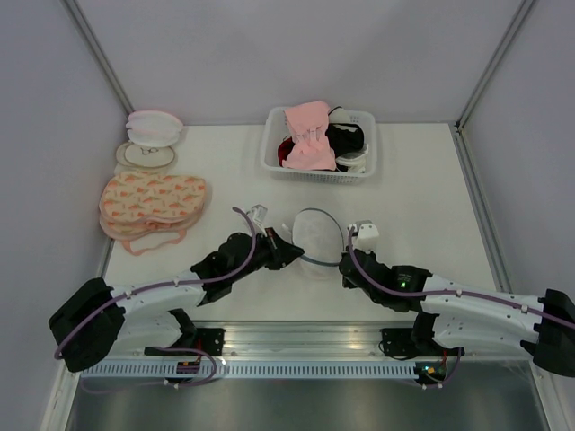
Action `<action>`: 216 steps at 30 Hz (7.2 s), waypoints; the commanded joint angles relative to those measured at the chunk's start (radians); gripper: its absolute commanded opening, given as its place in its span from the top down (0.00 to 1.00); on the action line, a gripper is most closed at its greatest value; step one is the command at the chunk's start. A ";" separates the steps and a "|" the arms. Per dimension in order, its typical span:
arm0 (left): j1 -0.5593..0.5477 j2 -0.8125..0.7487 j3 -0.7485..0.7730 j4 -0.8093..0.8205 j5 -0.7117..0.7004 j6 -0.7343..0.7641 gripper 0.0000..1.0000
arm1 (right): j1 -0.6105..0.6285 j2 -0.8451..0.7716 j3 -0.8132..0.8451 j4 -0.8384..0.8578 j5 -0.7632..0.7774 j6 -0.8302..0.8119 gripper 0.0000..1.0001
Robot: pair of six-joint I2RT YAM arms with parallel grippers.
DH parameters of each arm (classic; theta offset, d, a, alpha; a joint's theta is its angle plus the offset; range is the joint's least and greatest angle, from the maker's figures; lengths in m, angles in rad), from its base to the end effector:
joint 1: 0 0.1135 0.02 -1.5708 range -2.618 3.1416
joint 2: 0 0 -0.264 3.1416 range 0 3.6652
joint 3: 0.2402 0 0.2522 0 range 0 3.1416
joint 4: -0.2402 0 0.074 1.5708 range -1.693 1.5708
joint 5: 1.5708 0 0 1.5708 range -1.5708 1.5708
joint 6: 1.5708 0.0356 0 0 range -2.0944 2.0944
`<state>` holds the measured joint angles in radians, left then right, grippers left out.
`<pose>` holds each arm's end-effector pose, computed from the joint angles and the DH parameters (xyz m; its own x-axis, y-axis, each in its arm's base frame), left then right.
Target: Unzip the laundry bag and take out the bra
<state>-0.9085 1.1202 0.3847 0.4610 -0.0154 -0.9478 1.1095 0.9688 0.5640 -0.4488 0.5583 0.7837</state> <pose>0.1433 -0.1829 0.2016 -0.7302 -0.3841 -0.5650 0.3194 0.5392 -0.7793 0.1005 0.1598 0.2112 -0.6643 0.0086 -0.7474 -0.1914 0.9646 0.1812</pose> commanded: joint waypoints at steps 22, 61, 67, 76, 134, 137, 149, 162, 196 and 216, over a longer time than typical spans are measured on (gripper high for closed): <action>0.096 0.067 0.161 -0.153 0.104 -0.009 0.21 | -0.008 0.050 0.011 0.320 -0.247 -0.172 1.00; 0.143 0.090 0.141 -0.153 0.120 0.106 0.98 | -0.014 0.034 0.042 -0.134 0.041 0.061 0.99; 0.171 0.125 0.189 -0.188 0.195 0.193 0.98 | -0.062 0.038 0.111 -0.219 0.201 0.086 1.00; 0.304 0.438 0.538 -0.128 0.404 0.304 0.98 | -0.065 0.030 0.079 -0.025 -0.013 -0.047 1.00; 0.223 0.210 0.250 -0.035 0.339 0.121 0.98 | -0.048 0.180 0.034 -0.016 -0.212 -0.012 1.00; 0.230 0.199 0.237 -0.036 0.345 0.122 0.98 | -0.062 0.197 0.072 -0.079 -0.082 0.034 1.00; 0.244 0.178 0.204 -0.039 0.373 0.132 0.98 | -0.112 0.206 0.151 -0.255 0.164 0.103 1.00; 0.299 0.113 0.201 -0.117 0.394 0.191 0.98 | -0.117 0.243 0.194 -0.376 0.261 0.181 0.99; 0.307 0.193 -0.013 0.039 0.382 0.273 0.09 | -0.099 0.004 0.293 -0.400 0.201 0.111 0.02; 0.290 0.711 0.091 0.611 0.468 0.047 0.78 | -0.099 0.108 0.304 -0.122 0.103 -0.043 0.02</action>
<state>-0.6132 1.8149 0.4728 0.9348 0.4149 -0.8654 1.0061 1.0294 0.8330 -0.6193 0.6346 0.7834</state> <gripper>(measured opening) 0.283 0.976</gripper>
